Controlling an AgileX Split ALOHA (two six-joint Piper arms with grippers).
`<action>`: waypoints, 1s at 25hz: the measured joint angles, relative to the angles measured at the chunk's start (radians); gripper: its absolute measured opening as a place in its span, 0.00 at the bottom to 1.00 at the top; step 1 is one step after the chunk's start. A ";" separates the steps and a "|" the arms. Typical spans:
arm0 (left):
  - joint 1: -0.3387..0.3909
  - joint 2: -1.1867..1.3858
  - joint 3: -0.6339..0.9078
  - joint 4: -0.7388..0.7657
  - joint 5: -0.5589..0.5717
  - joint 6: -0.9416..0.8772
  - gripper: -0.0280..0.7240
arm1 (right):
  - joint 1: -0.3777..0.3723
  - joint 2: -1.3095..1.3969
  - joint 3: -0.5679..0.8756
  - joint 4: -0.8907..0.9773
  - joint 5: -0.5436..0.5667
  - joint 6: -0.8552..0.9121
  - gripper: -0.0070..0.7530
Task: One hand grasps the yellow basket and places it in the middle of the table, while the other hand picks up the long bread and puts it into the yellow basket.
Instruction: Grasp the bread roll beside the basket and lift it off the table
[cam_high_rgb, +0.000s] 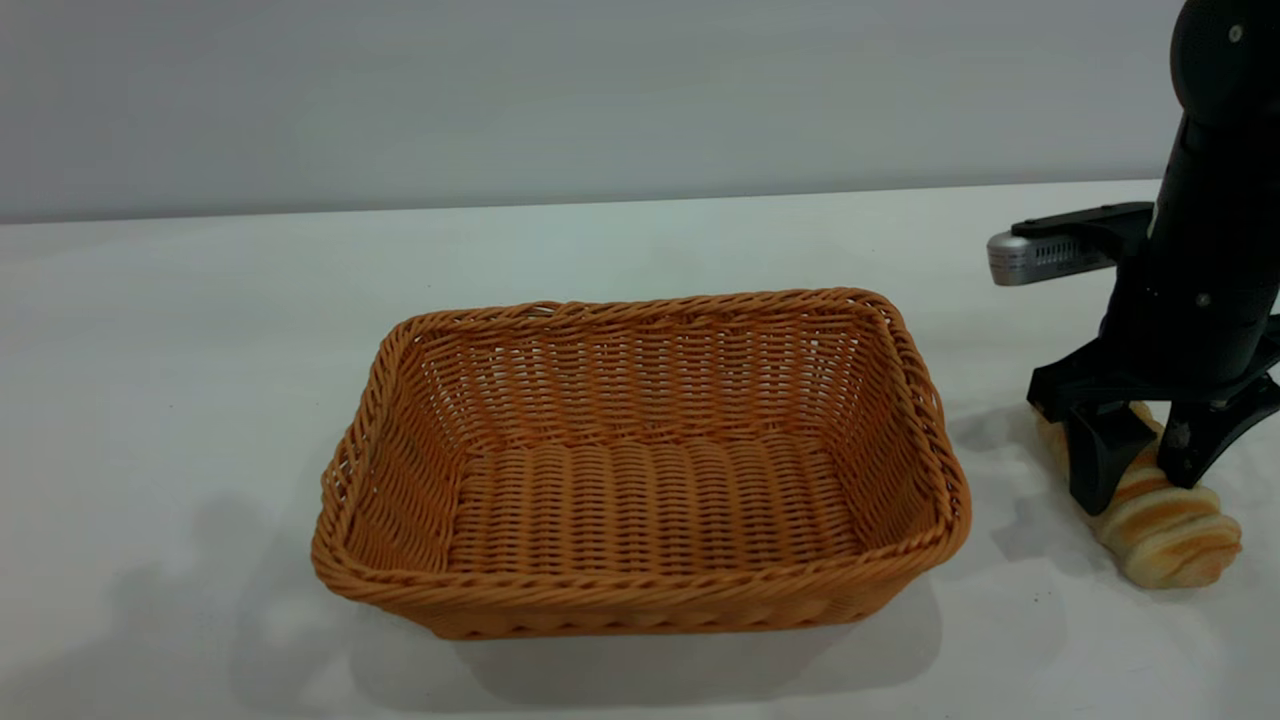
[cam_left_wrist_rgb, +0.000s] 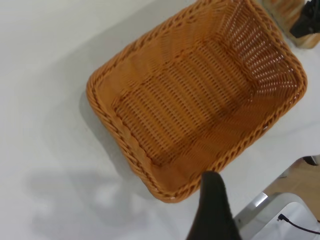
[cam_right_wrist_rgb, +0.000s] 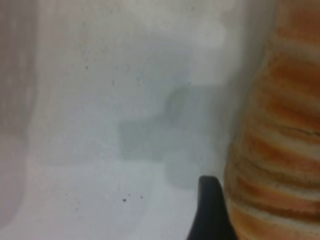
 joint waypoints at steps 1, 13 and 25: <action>0.000 -0.016 0.018 0.000 -0.004 0.000 0.82 | 0.000 0.002 -0.001 0.001 0.000 0.000 0.78; 0.000 -0.177 0.224 -0.009 -0.042 0.000 0.82 | -0.006 0.008 -0.004 -0.043 -0.030 0.003 0.36; 0.000 -0.265 0.228 -0.017 -0.048 0.000 0.82 | -0.006 0.009 -0.004 -0.069 -0.028 0.025 0.19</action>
